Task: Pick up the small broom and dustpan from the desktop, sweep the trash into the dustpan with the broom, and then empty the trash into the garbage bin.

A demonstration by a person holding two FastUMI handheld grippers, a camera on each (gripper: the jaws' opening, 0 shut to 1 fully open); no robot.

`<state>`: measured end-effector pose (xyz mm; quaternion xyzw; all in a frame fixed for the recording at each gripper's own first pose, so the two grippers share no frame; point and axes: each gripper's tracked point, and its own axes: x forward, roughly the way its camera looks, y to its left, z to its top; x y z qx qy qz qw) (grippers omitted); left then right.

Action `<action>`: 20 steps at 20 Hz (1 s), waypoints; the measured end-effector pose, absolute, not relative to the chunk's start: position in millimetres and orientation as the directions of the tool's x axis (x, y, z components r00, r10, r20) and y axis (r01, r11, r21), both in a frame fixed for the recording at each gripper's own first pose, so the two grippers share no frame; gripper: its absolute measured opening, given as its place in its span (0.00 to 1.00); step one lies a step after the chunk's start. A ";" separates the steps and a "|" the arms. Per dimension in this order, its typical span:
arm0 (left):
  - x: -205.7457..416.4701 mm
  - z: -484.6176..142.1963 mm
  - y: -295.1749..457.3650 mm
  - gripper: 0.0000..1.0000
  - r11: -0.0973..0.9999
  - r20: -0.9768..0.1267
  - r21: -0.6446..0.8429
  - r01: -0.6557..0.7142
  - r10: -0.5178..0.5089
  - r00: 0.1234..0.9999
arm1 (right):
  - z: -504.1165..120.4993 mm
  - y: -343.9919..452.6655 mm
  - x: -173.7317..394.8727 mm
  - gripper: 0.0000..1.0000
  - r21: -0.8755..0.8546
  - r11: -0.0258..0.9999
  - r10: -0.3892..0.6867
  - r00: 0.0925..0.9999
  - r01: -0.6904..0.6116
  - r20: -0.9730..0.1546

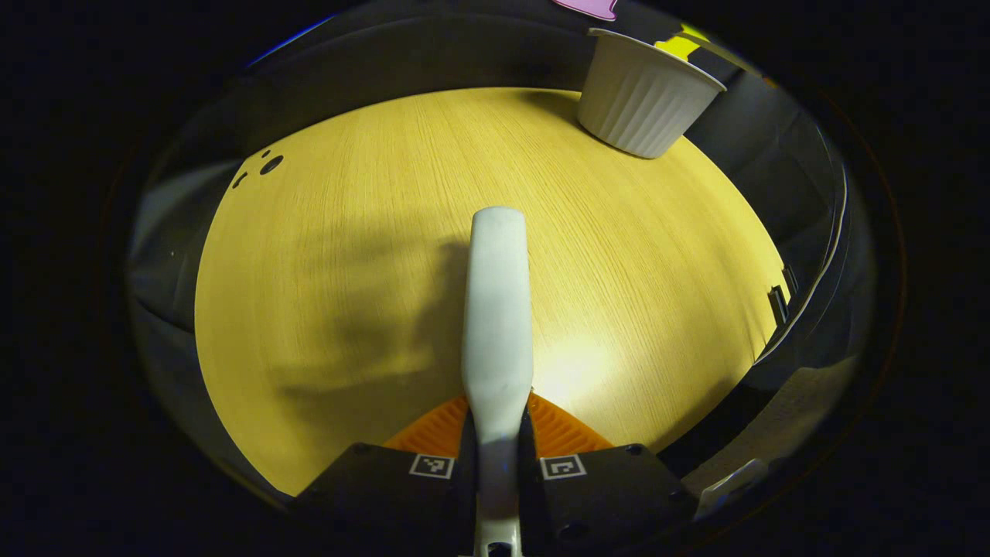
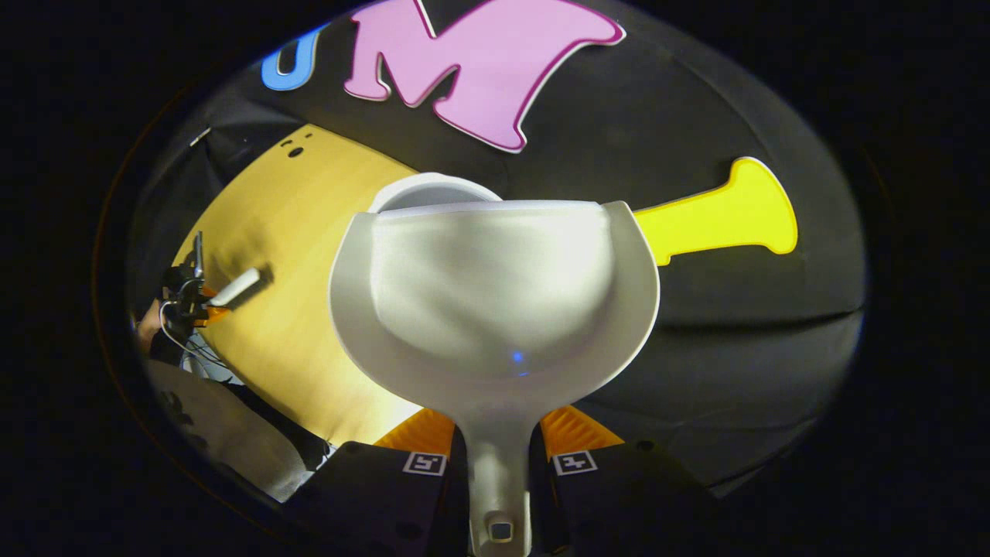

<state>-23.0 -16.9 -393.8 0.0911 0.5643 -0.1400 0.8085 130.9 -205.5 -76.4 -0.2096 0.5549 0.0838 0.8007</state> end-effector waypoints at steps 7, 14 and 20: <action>-18.5 -394.0 -9.6 0.26 0.952 -0.938 0.017 0.306 -0.091 0.336 | -106.2 -121.6 44.7 0.35 -0.127 0.887 0.060 0.383 -0.444 -0.922; -11.0 -396.3 4.3 0.26 0.959 -0.936 0.055 0.277 -0.046 0.348 | -210.5 -43.6 -41.8 0.35 0.012 0.905 0.146 0.284 -0.425 -0.948; -10.1 -398.1 5.2 0.24 0.961 -0.936 0.081 0.265 -0.019 0.352 | -317.2 -6.1 -80.0 0.35 0.029 0.916 0.126 0.216 -0.401 -0.968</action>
